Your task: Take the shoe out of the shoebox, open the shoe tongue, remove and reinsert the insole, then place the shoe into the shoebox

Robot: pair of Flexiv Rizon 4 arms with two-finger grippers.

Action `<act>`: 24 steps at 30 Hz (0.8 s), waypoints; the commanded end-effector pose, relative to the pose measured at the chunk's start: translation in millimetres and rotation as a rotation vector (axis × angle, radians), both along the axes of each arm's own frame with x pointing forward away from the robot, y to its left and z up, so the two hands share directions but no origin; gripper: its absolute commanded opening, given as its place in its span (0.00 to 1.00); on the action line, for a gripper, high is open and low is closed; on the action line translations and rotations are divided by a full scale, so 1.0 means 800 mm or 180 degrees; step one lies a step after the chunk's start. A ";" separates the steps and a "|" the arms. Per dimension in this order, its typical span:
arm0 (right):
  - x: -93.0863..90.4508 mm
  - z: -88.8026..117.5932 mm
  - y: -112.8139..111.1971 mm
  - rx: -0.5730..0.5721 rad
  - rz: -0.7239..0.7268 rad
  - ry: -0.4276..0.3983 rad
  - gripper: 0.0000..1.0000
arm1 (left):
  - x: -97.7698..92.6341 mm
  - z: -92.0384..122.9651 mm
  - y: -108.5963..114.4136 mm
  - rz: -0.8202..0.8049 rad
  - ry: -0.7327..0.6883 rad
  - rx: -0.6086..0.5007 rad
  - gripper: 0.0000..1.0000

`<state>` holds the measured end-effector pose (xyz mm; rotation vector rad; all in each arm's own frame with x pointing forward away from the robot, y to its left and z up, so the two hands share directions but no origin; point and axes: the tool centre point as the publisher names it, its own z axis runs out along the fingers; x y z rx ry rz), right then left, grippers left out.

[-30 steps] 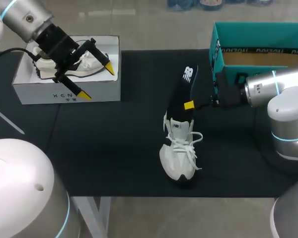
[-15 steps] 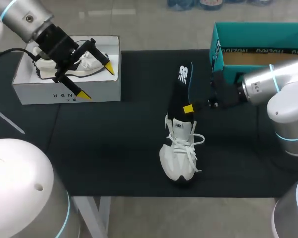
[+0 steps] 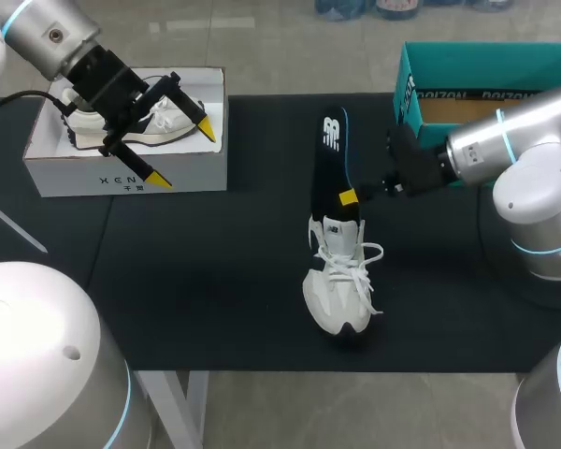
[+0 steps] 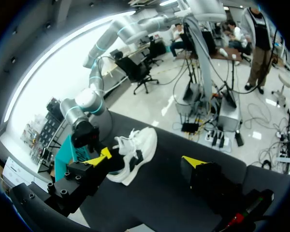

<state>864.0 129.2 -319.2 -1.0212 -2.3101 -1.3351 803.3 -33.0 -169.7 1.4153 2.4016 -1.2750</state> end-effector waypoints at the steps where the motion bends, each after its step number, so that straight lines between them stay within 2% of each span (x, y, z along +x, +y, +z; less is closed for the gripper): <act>1: 0.016 -0.009 0.007 0.0008 0.0019 0.0001 0.00 | -0.001 0.001 0.001 -0.0001 -0.0003 0.0009 1.00; 17: 0.051 0.000 0.000 -0.0043 -0.0104 -0.0137 0.00 | -0.001 0.001 0.001 -0.0001 -0.0003 0.0009 1.00; 20: 0.053 -0.002 -0.002 -0.0071 -0.0097 -0.0161 0.00 | -0.001 0.001 0.001 -0.0001 -0.0003 0.0009 1.00; 24: 0.043 -0.013 -0.007 -0.0096 -0.0071 -0.0120 0.00 | -0.001 0.001 0.001 -0.0001 -0.0003 0.0009 1.00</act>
